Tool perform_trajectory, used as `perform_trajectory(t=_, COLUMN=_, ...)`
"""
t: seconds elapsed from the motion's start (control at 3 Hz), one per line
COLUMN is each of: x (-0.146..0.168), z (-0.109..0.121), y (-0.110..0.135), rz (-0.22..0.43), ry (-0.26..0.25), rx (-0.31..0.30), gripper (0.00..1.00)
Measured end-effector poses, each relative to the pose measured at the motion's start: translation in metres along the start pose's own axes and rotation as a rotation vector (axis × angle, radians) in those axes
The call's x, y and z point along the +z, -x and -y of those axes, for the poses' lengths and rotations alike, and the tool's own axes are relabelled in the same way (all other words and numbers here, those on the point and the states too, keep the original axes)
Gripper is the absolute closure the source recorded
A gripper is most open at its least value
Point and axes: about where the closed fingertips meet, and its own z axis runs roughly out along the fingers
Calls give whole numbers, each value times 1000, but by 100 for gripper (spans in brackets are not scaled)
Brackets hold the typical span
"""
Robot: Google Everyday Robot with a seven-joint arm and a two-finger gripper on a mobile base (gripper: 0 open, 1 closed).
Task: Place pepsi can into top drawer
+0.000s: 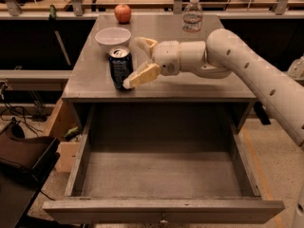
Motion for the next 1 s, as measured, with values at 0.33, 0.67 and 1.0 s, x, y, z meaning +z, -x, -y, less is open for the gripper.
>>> perform_trajectory(t=0.33, x=20, z=-2, y=1, rz=37, ry=47, rx=13, gripper=22)
perform_trajectory(t=0.67, x=23, z=-3, y=1, rz=38, ry=51, rx=13, gripper=45)
perform_trajectory(t=1.0, x=26, z=-4, y=2, rz=39, ry=56, rx=13, gripper=69)
